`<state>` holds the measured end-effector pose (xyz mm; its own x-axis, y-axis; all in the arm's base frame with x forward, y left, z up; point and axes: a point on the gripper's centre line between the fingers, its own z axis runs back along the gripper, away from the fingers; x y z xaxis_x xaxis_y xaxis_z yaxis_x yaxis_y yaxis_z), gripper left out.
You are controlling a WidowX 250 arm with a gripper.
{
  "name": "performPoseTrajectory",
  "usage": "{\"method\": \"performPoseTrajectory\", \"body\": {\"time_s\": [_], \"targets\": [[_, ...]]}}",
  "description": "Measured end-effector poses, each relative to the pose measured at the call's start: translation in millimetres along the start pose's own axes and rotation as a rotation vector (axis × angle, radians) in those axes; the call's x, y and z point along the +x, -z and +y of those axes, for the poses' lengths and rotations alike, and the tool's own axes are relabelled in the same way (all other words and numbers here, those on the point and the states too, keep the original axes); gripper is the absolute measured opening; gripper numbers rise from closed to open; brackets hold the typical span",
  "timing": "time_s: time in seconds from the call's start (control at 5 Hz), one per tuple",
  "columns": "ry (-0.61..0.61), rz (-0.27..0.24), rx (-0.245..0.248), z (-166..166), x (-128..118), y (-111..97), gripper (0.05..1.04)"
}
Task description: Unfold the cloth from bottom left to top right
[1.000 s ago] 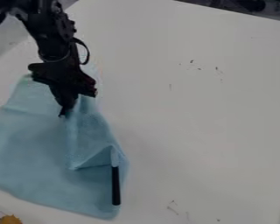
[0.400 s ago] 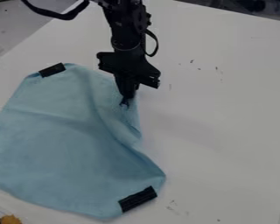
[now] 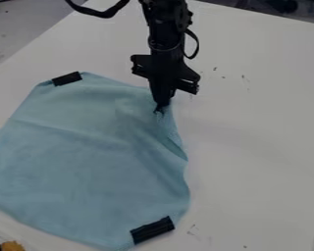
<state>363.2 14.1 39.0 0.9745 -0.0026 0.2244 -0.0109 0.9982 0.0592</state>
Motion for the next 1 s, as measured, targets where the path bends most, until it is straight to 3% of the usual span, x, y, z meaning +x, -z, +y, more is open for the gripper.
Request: {"method": "performPoseTrajectory", "body": {"time_s": [0.2, 0.6, 0.8, 1.0], "targets": [[0.015, 0.013, -0.027, -5.1, 7.4, 7.1, 0.233], [0.063, -0.003, -0.062, -30.4, 33.3, 8.4, 0.803], [0.086, -0.017, -0.051, -39.1, 41.3, 0.6, 1.005], [0.113, -0.014, -0.032, -41.1, 40.9, 0.0, 1.006]]}}
